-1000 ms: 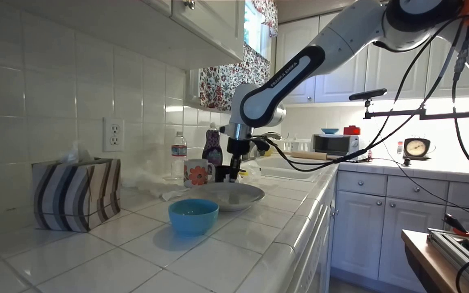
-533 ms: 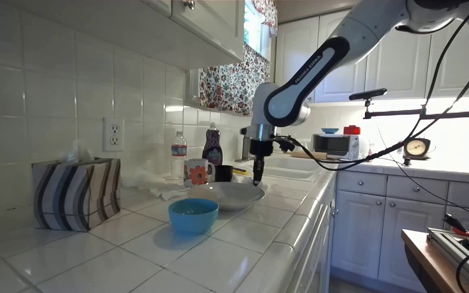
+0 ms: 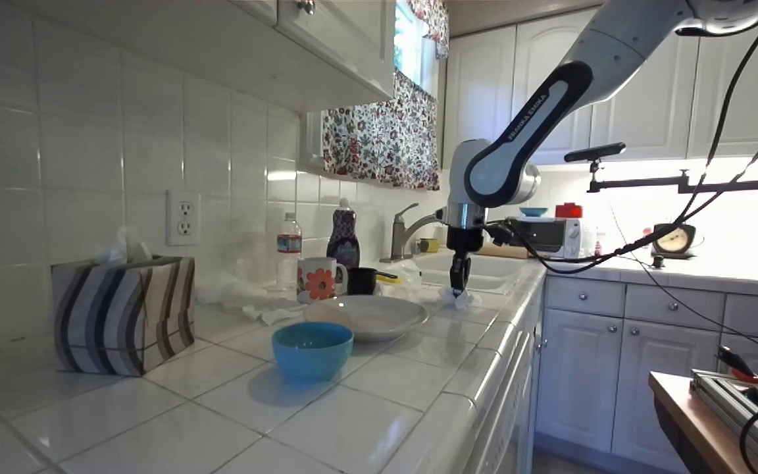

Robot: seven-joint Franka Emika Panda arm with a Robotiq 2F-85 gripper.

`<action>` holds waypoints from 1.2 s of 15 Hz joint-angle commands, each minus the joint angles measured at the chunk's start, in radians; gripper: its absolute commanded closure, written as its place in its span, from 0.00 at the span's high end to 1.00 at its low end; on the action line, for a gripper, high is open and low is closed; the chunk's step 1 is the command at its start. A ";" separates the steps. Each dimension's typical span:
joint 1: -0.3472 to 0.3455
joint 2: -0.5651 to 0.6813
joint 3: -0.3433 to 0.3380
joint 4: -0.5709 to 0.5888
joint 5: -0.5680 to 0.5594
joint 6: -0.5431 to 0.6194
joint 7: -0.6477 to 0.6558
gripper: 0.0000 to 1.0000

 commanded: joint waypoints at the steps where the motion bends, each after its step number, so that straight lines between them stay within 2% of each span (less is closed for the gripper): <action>1: -0.008 -0.024 -0.069 -0.042 -0.060 0.012 0.153 0.00; 5: -0.018 -0.019 -0.128 -0.043 -0.082 -0.003 0.253 0.00; 7: -0.008 -0.019 -0.119 -0.047 -0.089 -0.004 0.241 0.00; 18: 0.102 -0.097 0.072 -0.129 -0.169 0.030 0.000 0.00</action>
